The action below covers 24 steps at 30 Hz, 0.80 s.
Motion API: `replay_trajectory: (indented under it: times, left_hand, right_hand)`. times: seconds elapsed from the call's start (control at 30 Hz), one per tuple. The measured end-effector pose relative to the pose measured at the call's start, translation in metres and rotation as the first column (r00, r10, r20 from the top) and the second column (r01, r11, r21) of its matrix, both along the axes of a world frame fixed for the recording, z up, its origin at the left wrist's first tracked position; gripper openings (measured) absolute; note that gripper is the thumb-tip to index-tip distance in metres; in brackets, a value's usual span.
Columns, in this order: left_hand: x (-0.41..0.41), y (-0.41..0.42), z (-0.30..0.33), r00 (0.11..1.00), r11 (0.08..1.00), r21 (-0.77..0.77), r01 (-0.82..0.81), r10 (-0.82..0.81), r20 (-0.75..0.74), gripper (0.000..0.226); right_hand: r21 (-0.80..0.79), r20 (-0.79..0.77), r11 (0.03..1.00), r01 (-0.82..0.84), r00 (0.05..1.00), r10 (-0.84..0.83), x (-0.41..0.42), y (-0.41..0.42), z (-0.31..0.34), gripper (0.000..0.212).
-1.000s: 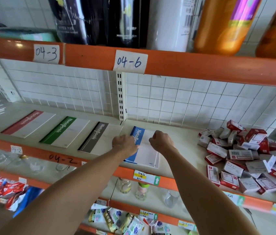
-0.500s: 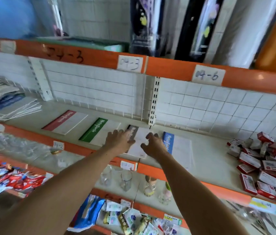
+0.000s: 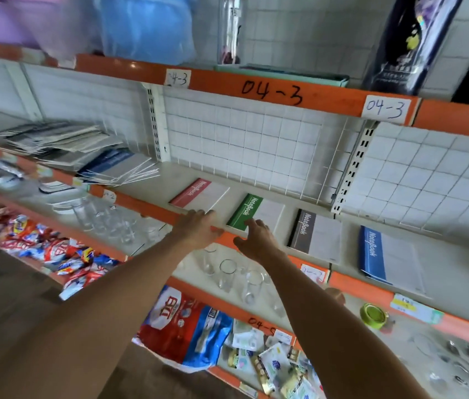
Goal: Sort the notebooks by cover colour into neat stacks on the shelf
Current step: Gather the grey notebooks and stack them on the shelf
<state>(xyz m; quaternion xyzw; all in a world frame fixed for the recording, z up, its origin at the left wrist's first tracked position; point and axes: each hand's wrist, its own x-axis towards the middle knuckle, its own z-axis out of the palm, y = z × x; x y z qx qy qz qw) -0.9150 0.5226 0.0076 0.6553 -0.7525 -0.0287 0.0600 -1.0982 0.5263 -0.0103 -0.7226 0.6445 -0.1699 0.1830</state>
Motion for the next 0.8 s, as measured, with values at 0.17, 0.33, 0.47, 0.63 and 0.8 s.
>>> replay_trajectory:
  times: [0.17, 0.33, 0.47, 0.63, 0.8]
  left_hand:
    - [0.066, 0.014, -0.004, 0.995, 0.996, -0.020, -0.088, 0.087, -0.053, 0.059]
    - [0.135, 0.015, -0.008, 0.979, 0.980, 0.001, -0.200, 0.200, -0.041, 0.066]
    - [0.195, 0.004, -0.012, 0.960, 0.960, 0.000, -0.279, 0.279, -0.004, 0.065]
    - [0.257, -0.023, -0.011, 0.943, 0.945, 0.008, -0.328, 0.327, 0.068, 0.067]
    - [0.321, -0.075, 0.000, 0.915, 0.919, 0.009, -0.394, 0.391, 0.097, 0.059]
  right_hand:
    - [0.009, -0.018, 0.995, -0.099, 0.995, 0.099, 0.069, -0.003, 0.001, 0.065]
    - [0.009, -0.064, 0.977, -0.211, 0.975, 0.211, 0.134, -0.018, -0.003, 0.065]
    - [0.003, -0.084, 0.960, -0.280, 0.956, 0.279, 0.189, -0.043, -0.007, 0.066]
    - [0.001, -0.041, 0.931, -0.365, 0.930, 0.365, 0.263, -0.087, -0.008, 0.064]
    - [0.003, 0.015, 0.926, -0.377, 0.926, 0.376, 0.327, -0.150, -0.011, 0.065]
